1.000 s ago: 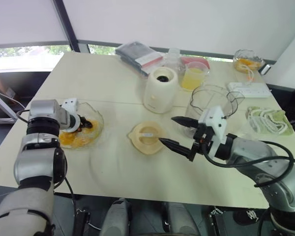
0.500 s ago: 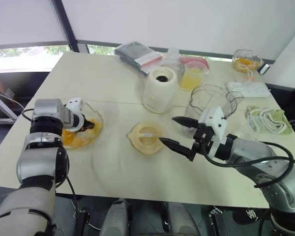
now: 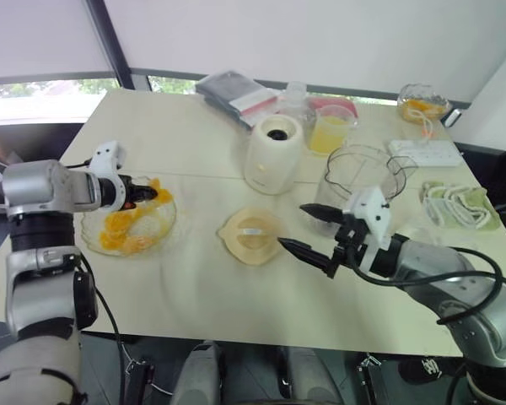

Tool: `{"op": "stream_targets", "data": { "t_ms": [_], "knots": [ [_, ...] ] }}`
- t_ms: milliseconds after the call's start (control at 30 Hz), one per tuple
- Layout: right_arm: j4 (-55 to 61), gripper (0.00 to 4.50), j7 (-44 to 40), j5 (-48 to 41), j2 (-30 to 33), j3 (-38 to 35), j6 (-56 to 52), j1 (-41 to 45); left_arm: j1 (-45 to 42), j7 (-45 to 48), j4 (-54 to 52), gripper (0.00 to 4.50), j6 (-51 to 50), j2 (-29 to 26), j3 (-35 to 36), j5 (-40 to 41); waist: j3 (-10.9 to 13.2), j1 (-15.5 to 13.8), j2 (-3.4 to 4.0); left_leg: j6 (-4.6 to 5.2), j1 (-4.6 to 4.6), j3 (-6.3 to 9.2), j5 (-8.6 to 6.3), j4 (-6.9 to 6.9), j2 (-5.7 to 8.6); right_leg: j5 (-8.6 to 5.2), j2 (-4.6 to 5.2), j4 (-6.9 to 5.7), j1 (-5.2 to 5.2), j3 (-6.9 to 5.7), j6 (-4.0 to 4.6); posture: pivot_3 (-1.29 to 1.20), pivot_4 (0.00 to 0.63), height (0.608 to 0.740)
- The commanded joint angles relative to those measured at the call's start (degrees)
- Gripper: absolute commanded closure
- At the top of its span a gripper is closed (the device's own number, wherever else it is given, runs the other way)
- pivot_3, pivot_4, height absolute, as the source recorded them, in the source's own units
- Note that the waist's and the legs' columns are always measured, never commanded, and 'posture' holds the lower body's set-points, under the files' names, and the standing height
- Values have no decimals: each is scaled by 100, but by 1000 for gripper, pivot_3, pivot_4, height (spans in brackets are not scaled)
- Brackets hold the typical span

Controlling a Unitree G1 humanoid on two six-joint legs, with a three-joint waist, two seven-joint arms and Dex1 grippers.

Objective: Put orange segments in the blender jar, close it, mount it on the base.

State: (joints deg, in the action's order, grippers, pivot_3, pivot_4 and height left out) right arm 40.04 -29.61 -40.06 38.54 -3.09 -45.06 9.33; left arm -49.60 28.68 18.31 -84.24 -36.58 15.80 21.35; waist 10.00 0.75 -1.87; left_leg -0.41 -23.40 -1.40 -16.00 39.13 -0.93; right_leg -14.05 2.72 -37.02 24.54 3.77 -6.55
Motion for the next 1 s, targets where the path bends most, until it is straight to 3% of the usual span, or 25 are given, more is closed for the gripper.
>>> {"op": "stream_targets", "data": {
  "t_ms": [33,233,500,667,833,1000],
  "knots": [
    [-20,267,-106,78,92,-242,195,-67,-184,18,-798,3602,-261,-6,374,342,0,-10,0,0,0,1,0,0,0,0,0,0,0,0,0,0,150,740],
    [-142,267,-114,175,70,-275,264,-92,-937,14,-943,3602,-195,238,452,621,0,-3,0,0,0,0,0,0,10,0,-2,1,-1,0,0,0,150,740],
    [41,267,155,371,-124,-200,311,-274,-2620,1037,820,3602,1593,566,-684,426,0,-19,0,0,1,-1,0,0,15,0,-9,2,-1,0,0,0,150,740],
    [362,267,535,483,-349,-270,292,-582,-3701,1969,2540,3602,3140,1206,-1395,-43,1,-16,-1,0,-8,-18,0,-1,26,-2,-8,21,-4,-3,0,0,150,740],
    [920,267,1003,623,-501,-465,228,-1209,-4542,2610,4037,3602,4595,2230,-1630,-415,2,-15,0,10,-20,-18,-6,-8,25,-3,-10,51,-4,-3,-1,0,150,740],
    [1436,267,1437,668,-658,-751,166,-1790,-4896,2980,4865,3602,5491,2940,-1659,-732,1,8,4,28,-29,-19,-16,-9,24,-4,-11,74,-4,2,-3,0,150,740]
  ]
}}
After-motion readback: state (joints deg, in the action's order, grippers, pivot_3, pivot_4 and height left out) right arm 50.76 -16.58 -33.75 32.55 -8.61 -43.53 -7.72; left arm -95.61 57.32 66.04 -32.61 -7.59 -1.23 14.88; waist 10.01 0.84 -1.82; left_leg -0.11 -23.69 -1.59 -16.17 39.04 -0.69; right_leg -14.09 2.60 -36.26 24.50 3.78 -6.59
